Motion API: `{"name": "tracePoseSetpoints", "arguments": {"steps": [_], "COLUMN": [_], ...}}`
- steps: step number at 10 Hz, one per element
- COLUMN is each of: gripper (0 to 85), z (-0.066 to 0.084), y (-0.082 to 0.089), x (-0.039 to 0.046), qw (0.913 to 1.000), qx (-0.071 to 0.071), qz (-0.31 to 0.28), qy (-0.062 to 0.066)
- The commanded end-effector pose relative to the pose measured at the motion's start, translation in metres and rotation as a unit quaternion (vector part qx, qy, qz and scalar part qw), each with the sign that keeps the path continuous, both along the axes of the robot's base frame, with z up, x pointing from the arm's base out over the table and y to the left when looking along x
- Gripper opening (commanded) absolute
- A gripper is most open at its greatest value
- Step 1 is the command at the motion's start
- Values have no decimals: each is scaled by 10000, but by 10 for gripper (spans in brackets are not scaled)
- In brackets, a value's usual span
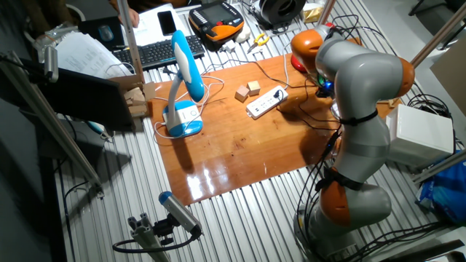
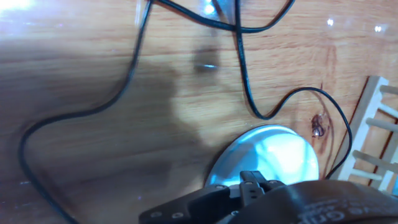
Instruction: Plug in the power cord of the desk lamp, turn on the socket, and light up the desk lamp
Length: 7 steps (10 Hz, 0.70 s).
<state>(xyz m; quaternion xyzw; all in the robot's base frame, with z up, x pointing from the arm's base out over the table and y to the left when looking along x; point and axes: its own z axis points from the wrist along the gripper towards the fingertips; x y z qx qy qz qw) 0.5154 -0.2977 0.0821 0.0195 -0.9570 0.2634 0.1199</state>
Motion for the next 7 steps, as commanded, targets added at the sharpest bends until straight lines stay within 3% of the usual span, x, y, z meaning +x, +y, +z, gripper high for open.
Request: {"name": "tracePoseSetpoints", "arguments": {"steps": [1, 2, 7], "gripper": [0, 0, 0], "z": [2, 2, 11], "y": [7, 0, 25], "x": [-3, -4, -9], "qw": [10000, 10000, 10000], "qx": [-42, -92, 31], "qz": [9, 26, -14], "qy": [-13, -11, 54]}}
